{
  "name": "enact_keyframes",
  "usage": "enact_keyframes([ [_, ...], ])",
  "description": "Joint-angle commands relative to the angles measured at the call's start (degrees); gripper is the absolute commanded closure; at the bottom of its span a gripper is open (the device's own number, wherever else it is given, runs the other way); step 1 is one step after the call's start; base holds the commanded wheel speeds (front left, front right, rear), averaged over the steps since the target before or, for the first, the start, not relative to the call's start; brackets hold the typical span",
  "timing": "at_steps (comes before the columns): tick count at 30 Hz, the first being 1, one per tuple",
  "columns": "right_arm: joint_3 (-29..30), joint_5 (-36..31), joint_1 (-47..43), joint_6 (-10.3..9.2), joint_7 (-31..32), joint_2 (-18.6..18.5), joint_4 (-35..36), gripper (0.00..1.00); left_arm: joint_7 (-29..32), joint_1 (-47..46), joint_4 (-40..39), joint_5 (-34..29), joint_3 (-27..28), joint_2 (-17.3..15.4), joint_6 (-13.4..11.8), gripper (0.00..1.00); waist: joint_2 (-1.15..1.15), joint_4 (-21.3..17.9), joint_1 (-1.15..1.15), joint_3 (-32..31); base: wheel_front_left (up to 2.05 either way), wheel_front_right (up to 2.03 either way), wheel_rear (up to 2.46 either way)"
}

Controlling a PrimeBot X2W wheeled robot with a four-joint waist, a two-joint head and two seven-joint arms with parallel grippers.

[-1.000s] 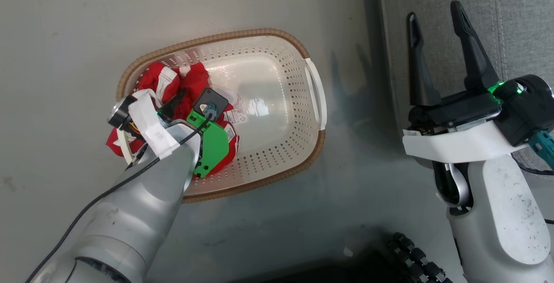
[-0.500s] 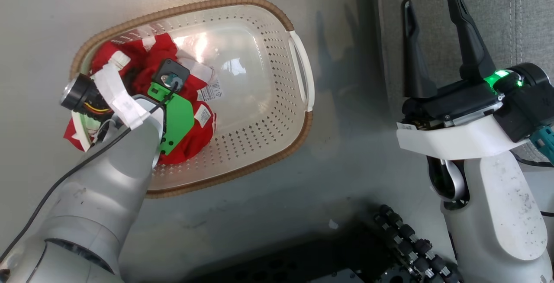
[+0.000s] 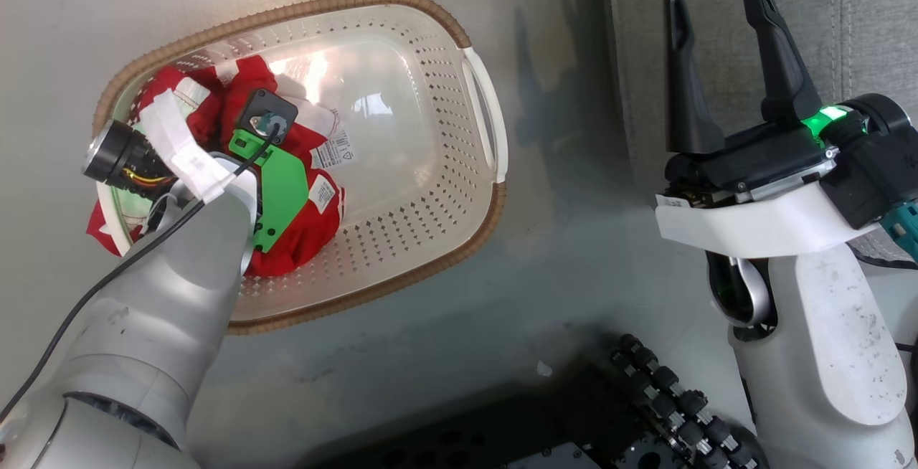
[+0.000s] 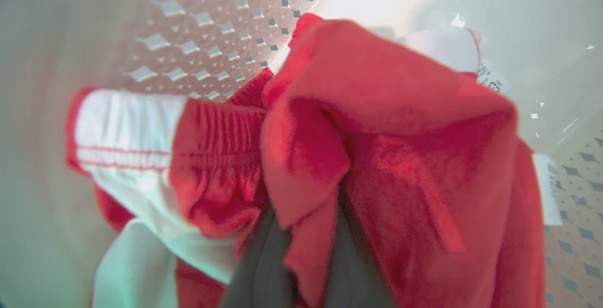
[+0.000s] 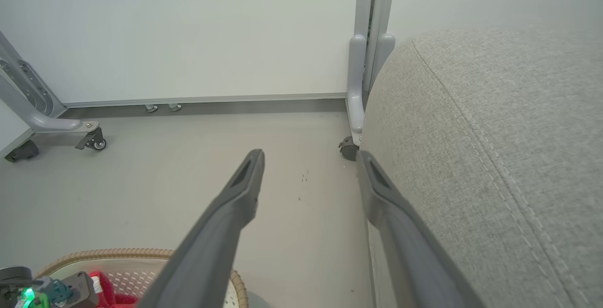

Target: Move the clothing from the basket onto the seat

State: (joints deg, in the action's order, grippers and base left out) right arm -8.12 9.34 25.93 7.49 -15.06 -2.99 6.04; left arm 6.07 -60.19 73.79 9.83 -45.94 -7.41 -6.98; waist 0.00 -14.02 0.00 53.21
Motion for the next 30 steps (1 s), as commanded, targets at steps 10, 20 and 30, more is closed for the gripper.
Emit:
enact_keyframes([
  [10,1.1,-1.1,-1.8,0.00,-0.2,-0.3,-1.3,0.00,-12.4,2.1,-1.3,3.9,2.2,1.0,3.6,1.00,0.00,3.7,0.00,-7.7,0.00,0.00,0.00],
  [20,2.7,-1.9,-6.9,0.00,-0.2,-1.8,-3.5,0.00,-19.7,6.4,-3.8,9.3,4.8,3.6,6.4,1.00,0.00,7.7,0.00,-18.7,0.00,0.00,0.00],
  [30,4.7,-2.1,-12.6,0.00,0.3,-2.1,-6.3,0.00,-21.3,13.6,-16.5,13.2,8.4,4.0,4.9,1.00,0.00,10.6,0.00,-30.0,0.00,0.00,0.00],
])
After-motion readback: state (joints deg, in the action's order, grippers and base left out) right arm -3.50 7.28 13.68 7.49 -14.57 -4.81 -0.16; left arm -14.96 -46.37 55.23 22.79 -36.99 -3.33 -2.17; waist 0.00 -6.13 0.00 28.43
